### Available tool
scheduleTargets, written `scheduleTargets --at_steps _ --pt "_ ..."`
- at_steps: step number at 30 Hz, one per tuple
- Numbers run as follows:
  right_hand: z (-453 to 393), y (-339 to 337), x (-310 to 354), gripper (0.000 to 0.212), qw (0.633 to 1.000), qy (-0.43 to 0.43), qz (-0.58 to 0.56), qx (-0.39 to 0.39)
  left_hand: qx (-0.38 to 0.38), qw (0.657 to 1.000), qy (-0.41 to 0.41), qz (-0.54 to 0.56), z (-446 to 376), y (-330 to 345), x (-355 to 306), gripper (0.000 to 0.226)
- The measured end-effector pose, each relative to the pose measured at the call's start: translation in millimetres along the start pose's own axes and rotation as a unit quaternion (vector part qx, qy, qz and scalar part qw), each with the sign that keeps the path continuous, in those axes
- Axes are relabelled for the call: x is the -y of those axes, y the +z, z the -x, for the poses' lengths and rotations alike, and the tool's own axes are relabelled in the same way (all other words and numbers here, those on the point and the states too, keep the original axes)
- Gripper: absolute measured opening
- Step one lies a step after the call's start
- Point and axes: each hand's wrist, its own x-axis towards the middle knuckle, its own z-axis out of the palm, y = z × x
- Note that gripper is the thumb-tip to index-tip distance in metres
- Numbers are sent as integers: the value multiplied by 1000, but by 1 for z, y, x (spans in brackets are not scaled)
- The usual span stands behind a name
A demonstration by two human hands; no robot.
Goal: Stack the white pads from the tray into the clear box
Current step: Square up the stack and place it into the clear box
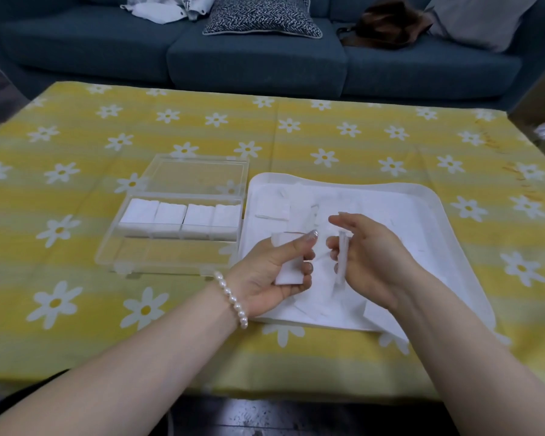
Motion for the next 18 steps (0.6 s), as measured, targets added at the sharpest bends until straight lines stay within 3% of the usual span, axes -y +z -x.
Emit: scheduleTargets --at_steps 5,8,13,18 --pt "-3 1 -4 39 993 0 -118 9 -41 994 7 -104 2 5 6 38" --pt "-4 3 -7 45 993 -10 -115 9 -58 991 20 -119 3 6 7 36" --pt "-6 0 -7 30 995 -53 -77 37 -81 993 23 -83 1 4 3 19" --pt "-7 -9 -1 14 991 -102 70 -52 -81 996 12 -16 -3 0 -1 12"
